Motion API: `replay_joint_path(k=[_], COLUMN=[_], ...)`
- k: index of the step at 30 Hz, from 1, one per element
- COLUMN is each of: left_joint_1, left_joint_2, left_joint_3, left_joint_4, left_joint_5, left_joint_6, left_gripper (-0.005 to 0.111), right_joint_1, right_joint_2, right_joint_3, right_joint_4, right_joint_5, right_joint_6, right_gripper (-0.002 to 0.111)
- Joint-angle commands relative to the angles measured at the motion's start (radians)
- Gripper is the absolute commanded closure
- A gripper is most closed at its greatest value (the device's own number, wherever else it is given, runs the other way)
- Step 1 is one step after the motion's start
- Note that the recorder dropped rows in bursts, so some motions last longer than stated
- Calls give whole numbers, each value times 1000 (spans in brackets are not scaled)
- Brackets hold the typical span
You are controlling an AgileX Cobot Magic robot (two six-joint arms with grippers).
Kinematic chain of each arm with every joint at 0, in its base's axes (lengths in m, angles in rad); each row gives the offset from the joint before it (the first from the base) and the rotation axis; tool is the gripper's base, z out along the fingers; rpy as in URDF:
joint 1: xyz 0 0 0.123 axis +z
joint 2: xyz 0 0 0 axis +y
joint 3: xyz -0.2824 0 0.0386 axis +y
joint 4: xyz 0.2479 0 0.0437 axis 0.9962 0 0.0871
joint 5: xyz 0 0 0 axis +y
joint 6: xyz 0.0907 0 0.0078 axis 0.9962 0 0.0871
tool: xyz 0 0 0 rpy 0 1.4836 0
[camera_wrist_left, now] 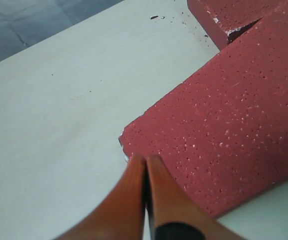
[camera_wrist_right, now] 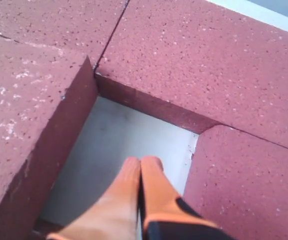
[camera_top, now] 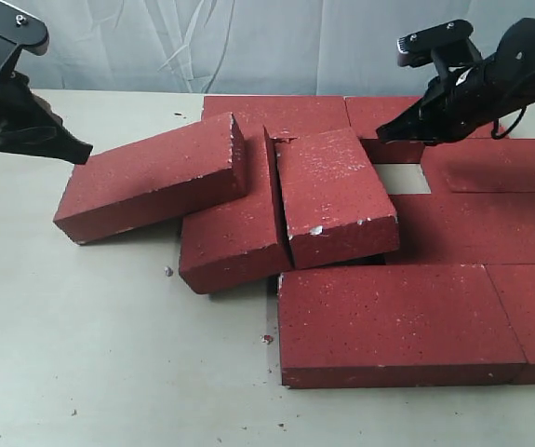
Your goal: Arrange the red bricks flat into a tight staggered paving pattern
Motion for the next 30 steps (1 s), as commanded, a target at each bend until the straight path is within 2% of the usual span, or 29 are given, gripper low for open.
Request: replay_joint_path(k=[1, 10, 30], left_joint_1=[-4, -4, -4], left_joint_2=[3, 3, 3], left_joint_3=[-3, -3, -3], left_joint_4=[-15, -29, -29], left_joint_5=[-23, -35, -43], left_joint_6=[0, 0, 3], left_gripper=[107, 107, 107], right_joint_1=[12, 49, 210], right_joint_2=[36, 94, 115], right_joint_3=[-21, -53, -112], right_joint_4=[1, 4, 5], right_joint_5=[-20, 7, 70], right_joint_6=[-7, -7, -33], right_gripper=[109, 109, 109])
